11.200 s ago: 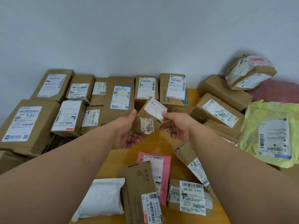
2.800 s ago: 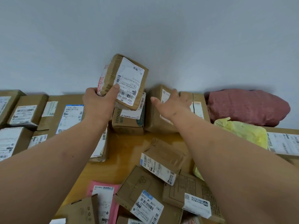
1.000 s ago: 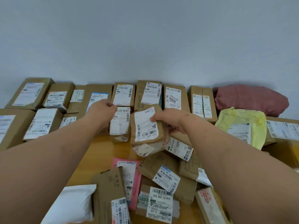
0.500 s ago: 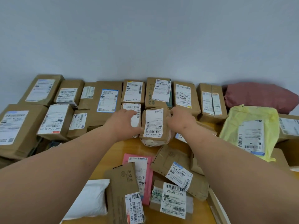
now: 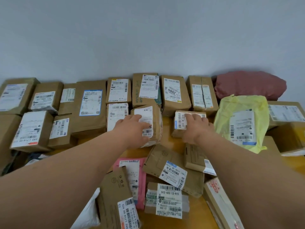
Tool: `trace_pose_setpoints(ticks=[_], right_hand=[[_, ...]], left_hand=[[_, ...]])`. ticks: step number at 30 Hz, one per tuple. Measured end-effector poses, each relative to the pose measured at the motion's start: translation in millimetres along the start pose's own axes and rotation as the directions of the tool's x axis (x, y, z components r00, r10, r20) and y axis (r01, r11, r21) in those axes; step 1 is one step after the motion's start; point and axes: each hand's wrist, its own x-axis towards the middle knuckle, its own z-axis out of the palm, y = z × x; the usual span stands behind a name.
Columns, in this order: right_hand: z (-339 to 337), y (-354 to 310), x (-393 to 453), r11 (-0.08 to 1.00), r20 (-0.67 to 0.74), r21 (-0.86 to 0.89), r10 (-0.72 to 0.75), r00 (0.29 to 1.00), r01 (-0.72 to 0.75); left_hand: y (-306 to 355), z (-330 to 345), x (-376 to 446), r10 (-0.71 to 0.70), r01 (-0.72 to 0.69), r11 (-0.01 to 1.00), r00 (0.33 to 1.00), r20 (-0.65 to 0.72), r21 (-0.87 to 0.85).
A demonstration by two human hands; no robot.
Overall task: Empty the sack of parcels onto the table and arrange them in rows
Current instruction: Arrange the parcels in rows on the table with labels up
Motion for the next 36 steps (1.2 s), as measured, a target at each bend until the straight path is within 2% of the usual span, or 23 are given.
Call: trace_pose_setpoints(ticks=[5, 7, 11, 15, 22, 26, 30, 33, 36], right_hand=[[4.2, 6.7, 12.4, 0.996, -0.033, -0.088, -0.016, 0.999, 0.013], [3.4, 7.2, 18.8, 0.992, -0.052, -0.123, -0.047, 0.998, 0.041], [-0.4, 6.6, 25.3, 0.979, -0.102, -0.168, -0.131, 0.986, 0.112], [-5.6, 2.4, 25.7, 0.988, -0.13, -0.086, -0.138, 0.982, 0.128], [1.3, -11.8, 23.1, 0.998, -0.139, -0.041, -0.053, 0.989, 0.048], [8.1, -23.7, 22.6, 0.97, -0.063, 0.243, -0.015, 0.998, 0.03], [3.7, -18.0, 27.4, 0.862, -0.141, 0.494, -0.048, 0.989, 0.113], [-7.9, 2.4, 24.4, 0.869, -0.174, 0.471, -0.077, 0.982, 0.151], [-15.7, 25.1, 13.0, 0.934, -0.072, 0.346, -0.069, 0.995, 0.09]], left_hand=[[6.1, 2.1, 7.7, -0.009, 0.009, 1.0, 0.995, -0.098, -0.007], [7.9, 6.0, 11.1, 0.041, -0.046, 0.998, 0.994, -0.102, -0.048], [10.1, 13.3, 15.7, 0.149, -0.15, 0.989, 0.987, -0.062, -0.017], [12.5, 10.6, 19.1, 0.141, -0.141, 0.99, 0.986, -0.087, 0.009], [23.3, 15.9, 25.5, 0.129, -0.128, 0.991, 0.988, -0.081, 0.025], [26.0, 20.8, 26.5, 0.102, -0.103, 0.995, 0.991, -0.088, -0.001], [27.9, 19.9, 24.2, 0.07, -0.075, 0.996, 0.993, -0.099, -0.049], [30.0, 19.3, 23.5, 0.056, -0.064, 0.996, 0.991, -0.12, -0.065], [36.8, 16.7, 22.3, 0.079, -0.086, 0.995, 0.989, -0.129, -0.053]])
